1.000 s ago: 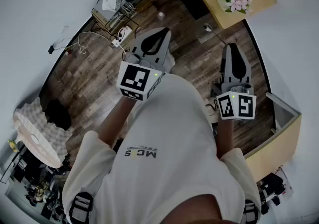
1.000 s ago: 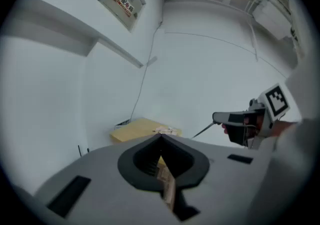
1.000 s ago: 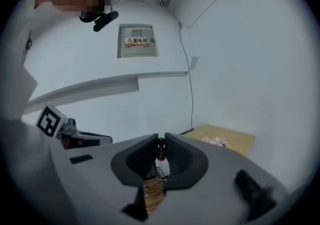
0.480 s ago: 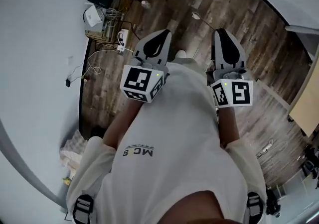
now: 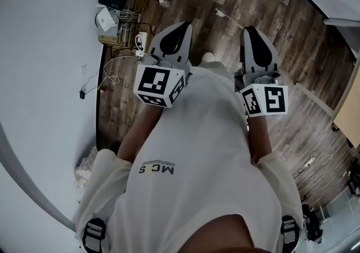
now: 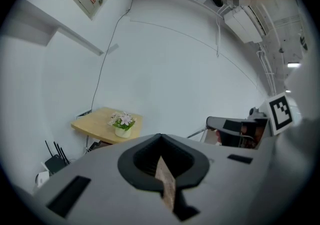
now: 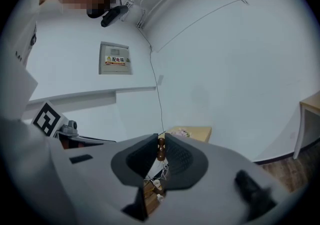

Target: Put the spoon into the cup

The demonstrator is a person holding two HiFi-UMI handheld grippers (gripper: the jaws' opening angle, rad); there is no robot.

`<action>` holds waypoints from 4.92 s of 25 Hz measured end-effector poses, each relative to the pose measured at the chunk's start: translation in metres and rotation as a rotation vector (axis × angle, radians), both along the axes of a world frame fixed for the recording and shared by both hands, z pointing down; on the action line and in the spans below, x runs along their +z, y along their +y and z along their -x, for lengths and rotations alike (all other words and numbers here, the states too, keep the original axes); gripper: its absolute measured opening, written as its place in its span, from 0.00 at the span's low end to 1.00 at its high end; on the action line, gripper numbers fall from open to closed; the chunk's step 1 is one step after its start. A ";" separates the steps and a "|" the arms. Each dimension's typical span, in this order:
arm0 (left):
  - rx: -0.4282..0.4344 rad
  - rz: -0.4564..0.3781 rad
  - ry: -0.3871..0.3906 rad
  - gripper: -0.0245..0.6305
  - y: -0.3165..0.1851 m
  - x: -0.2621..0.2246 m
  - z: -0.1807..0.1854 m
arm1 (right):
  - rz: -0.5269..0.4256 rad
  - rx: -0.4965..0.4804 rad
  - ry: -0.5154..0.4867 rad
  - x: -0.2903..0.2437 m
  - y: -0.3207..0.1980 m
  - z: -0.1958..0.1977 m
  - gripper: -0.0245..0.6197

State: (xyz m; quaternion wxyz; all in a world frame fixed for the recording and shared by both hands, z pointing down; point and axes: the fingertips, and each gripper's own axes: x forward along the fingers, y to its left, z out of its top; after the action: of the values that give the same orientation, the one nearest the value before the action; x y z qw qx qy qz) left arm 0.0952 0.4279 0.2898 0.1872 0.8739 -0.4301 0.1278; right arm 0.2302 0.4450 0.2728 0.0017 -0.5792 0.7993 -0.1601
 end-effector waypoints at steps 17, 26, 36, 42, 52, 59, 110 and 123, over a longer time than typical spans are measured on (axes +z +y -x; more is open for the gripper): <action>-0.069 0.018 0.010 0.05 -0.167 0.035 0.053 | 0.060 -0.091 0.024 0.033 -0.169 0.051 0.13; -0.020 0.000 0.036 0.05 -0.359 0.009 0.090 | 0.094 -0.037 0.061 0.017 -0.338 0.086 0.13; 0.051 0.039 0.058 0.05 -0.466 0.020 0.102 | 0.123 -0.001 0.061 0.019 -0.447 0.112 0.13; 0.061 0.067 0.049 0.05 -0.479 0.034 0.091 | 0.113 -0.009 0.079 0.026 -0.475 0.103 0.13; 0.039 0.070 0.042 0.05 -0.501 0.045 0.087 | 0.108 -0.030 0.080 0.039 -0.518 0.111 0.13; 0.006 0.093 0.037 0.05 -0.516 0.059 0.087 | 0.131 -0.051 0.069 0.059 -0.545 0.112 0.13; -0.103 0.262 -0.006 0.05 -0.553 0.152 0.102 | 0.560 0.029 -0.080 0.228 -0.655 0.132 0.13; -0.112 0.262 -0.003 0.05 -0.549 0.154 0.101 | 0.590 0.049 -0.096 0.238 -0.657 0.133 0.13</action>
State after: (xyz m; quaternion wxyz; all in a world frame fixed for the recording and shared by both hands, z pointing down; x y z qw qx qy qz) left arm -0.0060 -0.1209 0.4441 0.3059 0.8164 -0.4579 0.1737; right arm 0.0969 -0.2119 0.5105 -0.1250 -0.5654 0.7032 -0.4126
